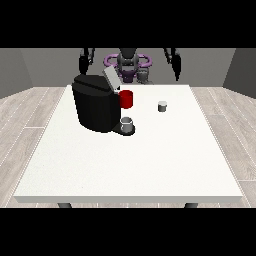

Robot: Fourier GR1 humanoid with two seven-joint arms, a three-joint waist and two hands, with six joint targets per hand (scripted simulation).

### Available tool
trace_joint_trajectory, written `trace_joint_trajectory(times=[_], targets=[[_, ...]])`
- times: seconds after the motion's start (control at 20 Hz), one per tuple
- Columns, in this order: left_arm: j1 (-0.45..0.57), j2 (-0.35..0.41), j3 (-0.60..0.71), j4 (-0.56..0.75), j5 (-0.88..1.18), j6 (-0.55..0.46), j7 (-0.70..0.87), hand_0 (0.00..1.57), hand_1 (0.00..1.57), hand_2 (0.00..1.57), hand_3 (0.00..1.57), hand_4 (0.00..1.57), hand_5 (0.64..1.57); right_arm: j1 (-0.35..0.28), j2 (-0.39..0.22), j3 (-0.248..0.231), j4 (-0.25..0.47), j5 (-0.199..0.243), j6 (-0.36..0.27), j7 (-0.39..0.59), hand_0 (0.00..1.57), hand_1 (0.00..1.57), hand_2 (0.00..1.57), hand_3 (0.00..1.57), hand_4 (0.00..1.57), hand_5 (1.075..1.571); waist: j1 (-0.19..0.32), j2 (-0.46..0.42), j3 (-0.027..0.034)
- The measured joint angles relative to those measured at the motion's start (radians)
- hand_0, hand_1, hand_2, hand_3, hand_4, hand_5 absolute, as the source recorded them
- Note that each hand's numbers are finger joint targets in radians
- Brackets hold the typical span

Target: Insert the coffee pod into the coffee machine and close the lid

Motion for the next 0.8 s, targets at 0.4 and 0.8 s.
trace_joint_trajectory(times=[0.4,0.8], targets=[[0.042,-0.029,-0.012,-0.013,0.058,-0.067,-0.128,0.0,0.0,0.0,0.0,0.24,1.571,0.035,-0.005,-0.056,0.037,-0.038,0.003,-0.013,0.0,0.0,0.0,0.0,0.09,1.571,-0.003,-0.048,-0.014],[-0.002,0.034,-0.016,0.009,-0.043,-0.065,-0.142,0.0,0.0,0.0,0.0,0.0,1.571,0.023,0.045,-0.066,0.044,-0.029,-0.068,-0.08,0.0,0.0,0.0,0.0,0.16,1.571,-0.029,-0.034,-0.0158]])
